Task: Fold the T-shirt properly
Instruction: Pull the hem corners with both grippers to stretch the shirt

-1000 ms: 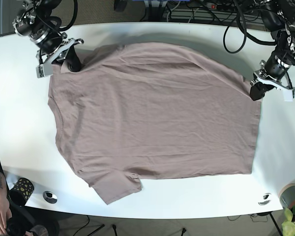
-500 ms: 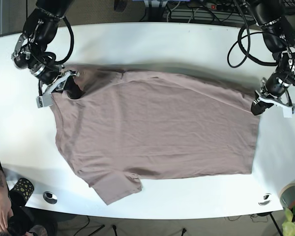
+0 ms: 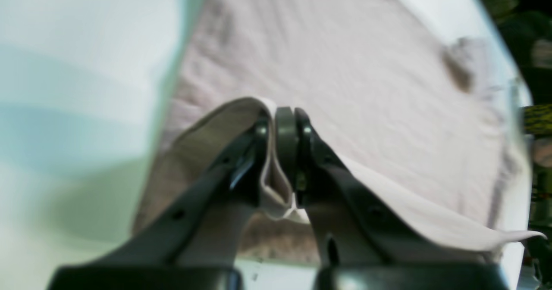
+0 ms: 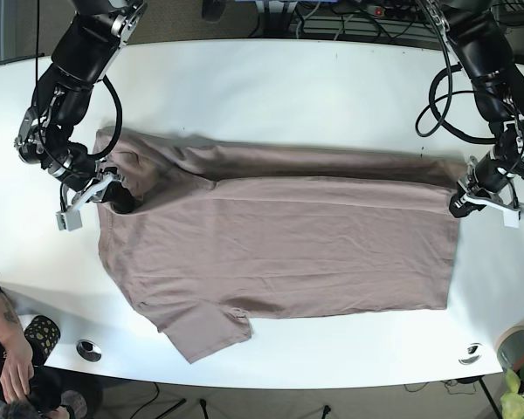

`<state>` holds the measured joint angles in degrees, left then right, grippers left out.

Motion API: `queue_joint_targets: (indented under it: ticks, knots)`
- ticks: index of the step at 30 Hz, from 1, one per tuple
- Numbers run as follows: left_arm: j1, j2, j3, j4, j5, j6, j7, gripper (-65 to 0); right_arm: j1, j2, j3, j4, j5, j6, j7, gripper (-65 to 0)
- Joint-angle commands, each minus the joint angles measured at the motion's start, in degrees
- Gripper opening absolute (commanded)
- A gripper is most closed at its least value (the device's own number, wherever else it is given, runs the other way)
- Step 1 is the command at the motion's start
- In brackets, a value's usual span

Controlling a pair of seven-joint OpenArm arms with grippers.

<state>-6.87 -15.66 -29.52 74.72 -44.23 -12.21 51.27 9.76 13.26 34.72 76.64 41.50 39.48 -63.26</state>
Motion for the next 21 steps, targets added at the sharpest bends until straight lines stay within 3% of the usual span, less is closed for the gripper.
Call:
queue_joint_targets:
  ticks: [1,10,15,16,19,21]
  knots:
    - [-1.96,-1.17,1.08,-0.56,-1.09,-0.41,-1.20,-65.0,2.33,0.85,0.14,0.15,-0.13,0.52,1.51,-63.7]
    - [-4.60,-2.32,1.61,-5.22,-0.92,-0.41,-1.38,-65.0,6.46,0.85,0.05,-5.83,-4.26,0.52,2.91,-63.6]
    - [-6.36,-2.67,3.80,-5.84,2.95,-0.41,-1.38,-63.1,8.13,1.12,-3.20,-5.83,-8.40,0.52,3.26,-62.1]
    - [-6.53,-2.67,4.24,-5.84,3.92,-0.41,-1.38,-60.4,8.39,1.29,-3.82,-5.74,-9.28,0.52,3.26,-59.8]
    - [-7.32,-2.67,5.12,-5.84,6.82,-0.41,-1.38,-45.3,8.66,1.38,-4.52,-5.39,-13.41,0.52,3.53,-41.2]
    - [-7.76,-2.67,5.12,-5.84,8.23,-0.50,-1.38,-30.7,8.66,1.47,-4.26,-5.39,-15.34,0.52,5.02,-24.7]
